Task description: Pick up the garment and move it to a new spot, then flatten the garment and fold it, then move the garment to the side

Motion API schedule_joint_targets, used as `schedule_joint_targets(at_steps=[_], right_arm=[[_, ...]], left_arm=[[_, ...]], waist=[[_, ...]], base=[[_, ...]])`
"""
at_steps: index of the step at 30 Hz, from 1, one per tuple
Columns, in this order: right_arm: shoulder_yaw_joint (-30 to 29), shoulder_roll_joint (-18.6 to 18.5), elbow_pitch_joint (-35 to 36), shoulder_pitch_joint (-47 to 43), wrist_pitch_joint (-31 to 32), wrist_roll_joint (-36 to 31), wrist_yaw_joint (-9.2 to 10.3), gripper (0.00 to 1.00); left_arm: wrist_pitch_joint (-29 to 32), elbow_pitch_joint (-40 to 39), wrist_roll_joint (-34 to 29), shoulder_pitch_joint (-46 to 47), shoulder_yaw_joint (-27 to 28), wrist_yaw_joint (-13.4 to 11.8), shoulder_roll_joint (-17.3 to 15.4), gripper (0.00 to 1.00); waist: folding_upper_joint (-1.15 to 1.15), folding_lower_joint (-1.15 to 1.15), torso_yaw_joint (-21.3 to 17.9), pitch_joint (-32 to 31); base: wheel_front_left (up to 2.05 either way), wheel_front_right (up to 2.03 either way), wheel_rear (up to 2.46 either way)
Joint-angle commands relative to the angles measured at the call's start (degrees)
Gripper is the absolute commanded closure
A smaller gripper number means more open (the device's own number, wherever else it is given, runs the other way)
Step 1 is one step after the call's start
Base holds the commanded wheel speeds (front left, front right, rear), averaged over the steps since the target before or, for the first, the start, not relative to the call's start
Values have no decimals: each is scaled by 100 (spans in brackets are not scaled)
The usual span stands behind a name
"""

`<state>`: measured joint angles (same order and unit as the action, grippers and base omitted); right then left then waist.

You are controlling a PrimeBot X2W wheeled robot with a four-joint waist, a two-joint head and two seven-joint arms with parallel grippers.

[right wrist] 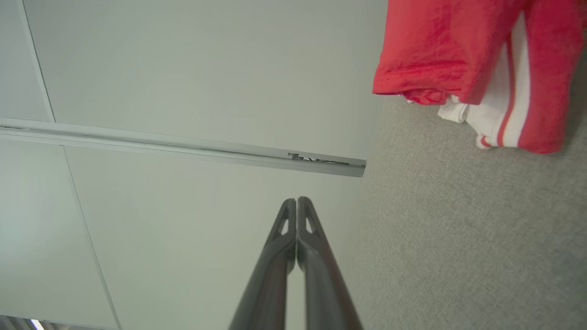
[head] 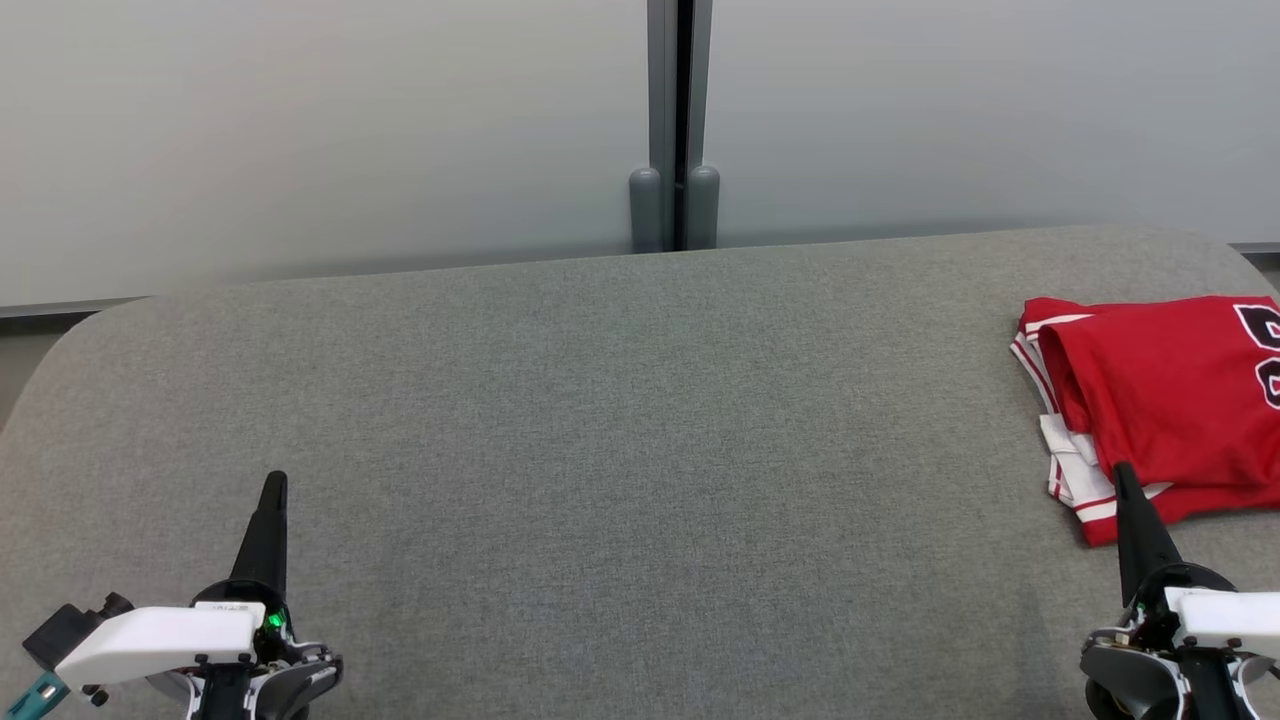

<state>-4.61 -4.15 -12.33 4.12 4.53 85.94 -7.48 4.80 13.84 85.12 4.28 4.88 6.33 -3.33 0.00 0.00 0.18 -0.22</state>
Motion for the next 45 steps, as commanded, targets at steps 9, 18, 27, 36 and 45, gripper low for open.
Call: schedule_joint_targets(at_steps=[9, 18, 27, 36, 45], right_arm=[[-53, 20, -104, 174, 75, 459, -2, 100], [-91, 44, -184, 233, 119, 769, -2, 100], [-104, 48, -178, 235, 133, 731, -2, 100], [-116, 58, -179, 237, 145, 715, -2, 100], [-125, 65, -180, 238, 150, 705, -2, 100]], left_arm=[[119, 11, 443, 196, 128, 97, 14, 100], [200, 29, 751, 245, 199, 143, 47, 100], [199, 28, 727, 229, 193, 135, 45, 100], [199, 27, 727, 229, 194, 135, 45, 100], [199, 27, 728, 229, 193, 135, 45, 100]], waist=[[0, 0, -10, 21], [0, 0, -18, 39], [0, 0, -18, 39], [0, 0, -18, 39], [0, 0, -18, 39]], base=[[0, 0, 0], [0, 0, 0], [0, 0, 0], [0, 0, 0], [0, 0, 0]])
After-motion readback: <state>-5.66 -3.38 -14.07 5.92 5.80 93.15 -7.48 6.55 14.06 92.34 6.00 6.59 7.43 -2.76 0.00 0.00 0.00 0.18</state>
